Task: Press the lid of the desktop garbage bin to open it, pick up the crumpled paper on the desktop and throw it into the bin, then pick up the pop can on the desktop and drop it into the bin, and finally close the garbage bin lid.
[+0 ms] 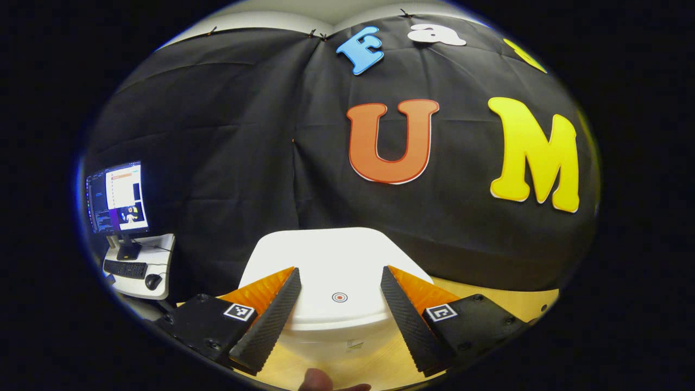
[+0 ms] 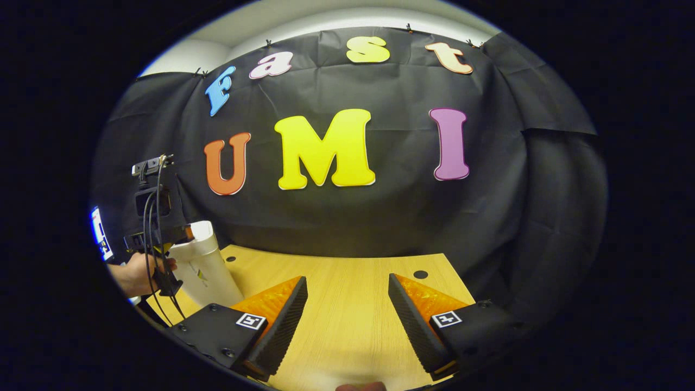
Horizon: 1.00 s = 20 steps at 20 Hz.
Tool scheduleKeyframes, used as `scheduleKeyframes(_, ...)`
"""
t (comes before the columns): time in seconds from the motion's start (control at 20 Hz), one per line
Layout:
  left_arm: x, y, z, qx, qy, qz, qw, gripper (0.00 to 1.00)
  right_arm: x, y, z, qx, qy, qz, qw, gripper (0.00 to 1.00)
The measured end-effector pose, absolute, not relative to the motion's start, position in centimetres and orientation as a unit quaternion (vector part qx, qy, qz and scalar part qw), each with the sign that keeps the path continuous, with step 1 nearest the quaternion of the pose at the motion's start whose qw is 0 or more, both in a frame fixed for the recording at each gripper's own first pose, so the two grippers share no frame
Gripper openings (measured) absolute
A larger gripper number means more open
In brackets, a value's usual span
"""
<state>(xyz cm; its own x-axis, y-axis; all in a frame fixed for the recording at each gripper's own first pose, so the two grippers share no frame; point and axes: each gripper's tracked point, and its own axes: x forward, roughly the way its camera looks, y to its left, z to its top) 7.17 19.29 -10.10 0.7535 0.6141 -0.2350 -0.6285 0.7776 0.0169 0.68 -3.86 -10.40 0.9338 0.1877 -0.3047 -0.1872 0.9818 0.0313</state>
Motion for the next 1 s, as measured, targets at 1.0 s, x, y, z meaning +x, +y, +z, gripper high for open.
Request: scheduleKeyframes(1.0,1.1,2.1,0.4,0.063,-0.02,0.023,0.998,0.97,0.8,-0.2,-1.6,-0.021,0.017,0.055,0.998,0.93)
